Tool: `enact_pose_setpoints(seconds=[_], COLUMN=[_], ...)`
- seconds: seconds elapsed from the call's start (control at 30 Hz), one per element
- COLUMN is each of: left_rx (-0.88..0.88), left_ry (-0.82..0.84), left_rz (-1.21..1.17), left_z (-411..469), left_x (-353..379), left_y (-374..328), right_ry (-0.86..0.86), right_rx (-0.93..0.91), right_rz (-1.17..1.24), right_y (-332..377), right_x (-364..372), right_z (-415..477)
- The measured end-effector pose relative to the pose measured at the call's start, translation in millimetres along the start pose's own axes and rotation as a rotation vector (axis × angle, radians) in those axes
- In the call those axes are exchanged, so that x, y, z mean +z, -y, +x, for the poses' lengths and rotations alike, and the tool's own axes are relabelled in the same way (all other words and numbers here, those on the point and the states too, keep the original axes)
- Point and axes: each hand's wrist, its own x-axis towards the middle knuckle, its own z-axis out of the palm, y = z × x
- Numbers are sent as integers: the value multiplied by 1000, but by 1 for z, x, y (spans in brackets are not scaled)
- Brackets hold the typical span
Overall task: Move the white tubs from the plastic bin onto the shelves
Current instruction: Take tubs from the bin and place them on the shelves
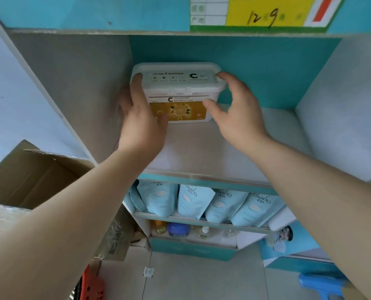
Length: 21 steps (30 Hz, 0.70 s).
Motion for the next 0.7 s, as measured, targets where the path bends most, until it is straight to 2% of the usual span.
enact_pose_setpoints(seconds=[0.13, 0.2, 0.43, 0.7], left_rx=[173, 250, 451, 640], left_ry=[33, 78, 340, 582], left_rz=[334, 418, 311, 151], left_z=[-51, -82, -191, -314], left_x=[-4, -4, 37, 149], left_y=[-24, -41, -116, -252], right_ry=[97, 161, 193, 121], right_rx=[-18, -5, 107, 303], right_rz=[-192, -251, -332, -410], right_y=[-1, -6, -60, -156], right_x=[-46, -76, -189, -332], right_z=[-49, -83, -213, -346])
